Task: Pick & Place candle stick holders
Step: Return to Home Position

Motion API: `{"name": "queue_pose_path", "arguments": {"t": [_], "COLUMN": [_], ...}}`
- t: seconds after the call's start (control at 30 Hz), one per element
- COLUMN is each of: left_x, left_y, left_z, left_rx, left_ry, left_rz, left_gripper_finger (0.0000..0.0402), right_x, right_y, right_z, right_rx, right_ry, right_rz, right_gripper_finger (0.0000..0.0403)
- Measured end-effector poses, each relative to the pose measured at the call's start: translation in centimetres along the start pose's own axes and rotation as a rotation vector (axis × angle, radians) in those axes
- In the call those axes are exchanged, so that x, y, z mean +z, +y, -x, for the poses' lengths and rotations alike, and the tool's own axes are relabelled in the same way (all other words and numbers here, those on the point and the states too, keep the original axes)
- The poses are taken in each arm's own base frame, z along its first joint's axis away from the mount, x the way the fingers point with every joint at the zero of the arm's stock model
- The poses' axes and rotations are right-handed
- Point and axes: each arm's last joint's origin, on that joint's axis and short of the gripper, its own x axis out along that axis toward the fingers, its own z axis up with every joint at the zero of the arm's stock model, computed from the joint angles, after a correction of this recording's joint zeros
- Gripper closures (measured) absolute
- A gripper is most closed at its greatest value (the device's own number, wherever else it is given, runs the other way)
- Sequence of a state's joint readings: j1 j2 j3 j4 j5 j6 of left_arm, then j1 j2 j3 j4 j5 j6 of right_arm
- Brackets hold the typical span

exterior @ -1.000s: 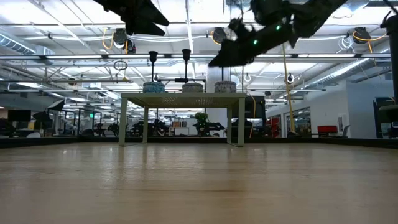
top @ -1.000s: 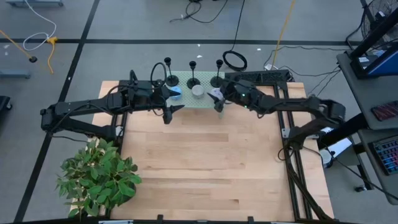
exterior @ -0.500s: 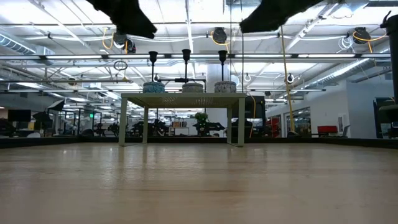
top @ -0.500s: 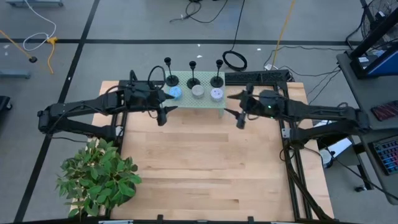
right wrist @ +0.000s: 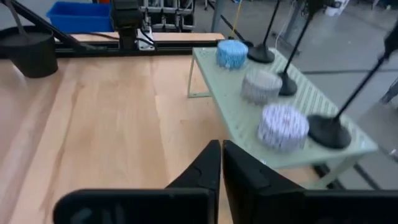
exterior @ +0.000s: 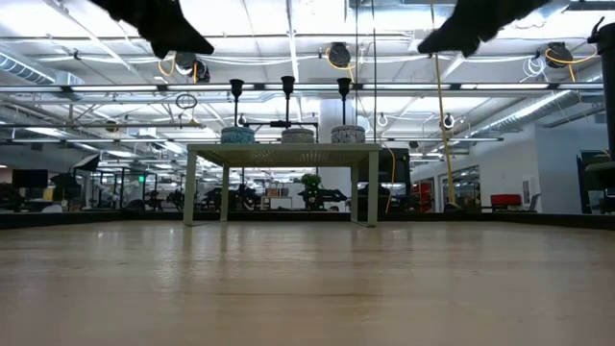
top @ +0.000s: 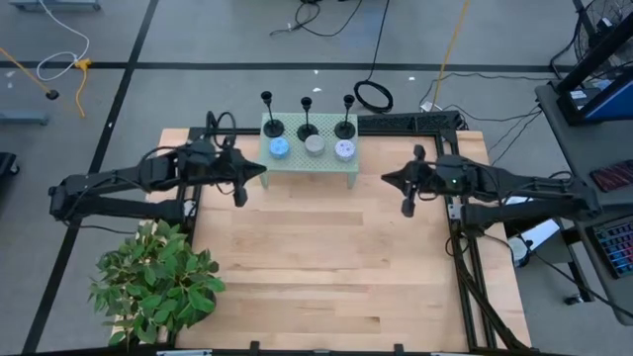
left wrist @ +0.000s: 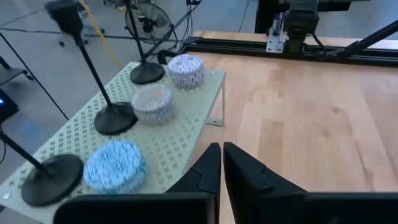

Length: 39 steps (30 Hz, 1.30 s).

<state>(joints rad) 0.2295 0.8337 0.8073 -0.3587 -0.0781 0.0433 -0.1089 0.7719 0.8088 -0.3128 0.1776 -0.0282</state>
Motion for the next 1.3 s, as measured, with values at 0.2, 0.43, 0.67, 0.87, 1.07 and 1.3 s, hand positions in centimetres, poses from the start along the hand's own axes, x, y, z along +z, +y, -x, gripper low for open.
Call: {"name": "queue_pose_path", "arguments": {"t": [0.2, 0.43, 0.67, 0.87, 1.07, 1.3], "left_x": [-3.5, -6.8, -10.3, -13.0, -14.4, -15.3], "left_y": [-0.3, -0.5, -0.7, -0.9, -0.9, -1.0], "left_z": [0.1, 0.2, -0.3, -0.8, -0.9, -1.0], "left_rx": [-0.049, -0.08, -0.074, -0.072, -0.066, -0.058], "left_ry": [-0.08, -0.151, -0.294, -0.353, -0.391, -0.406], "left_rz": [0.004, 0.076, 0.053, 0.055, 0.028, -0.008], "left_gripper_finger": [0.0394, 0.039, 0.0385, 0.0393, 0.0386, 0.0397], "right_x": [-3.8, -7.3, -9.8, -11.1, -12.5, -13.7], "right_y": [-0.1, 0.0, -0.1, 0.0, 0.0, 0.3], "right_z": [0.9, 1.8, 2.7, 3.1, 3.1, 2.8], "right_rx": [0.0, 0.029, 0.029, 0.081, 0.092, 0.145], "right_ry": [-0.037, -0.141, -0.203, -0.246, -0.262, -0.345], "right_rz": [-0.058, -0.102, -0.148, -0.152, -0.146, -0.143], "right_gripper_finger": [0.04, 0.0402, 0.0402, 0.0402, 0.0402, 0.0402]}}
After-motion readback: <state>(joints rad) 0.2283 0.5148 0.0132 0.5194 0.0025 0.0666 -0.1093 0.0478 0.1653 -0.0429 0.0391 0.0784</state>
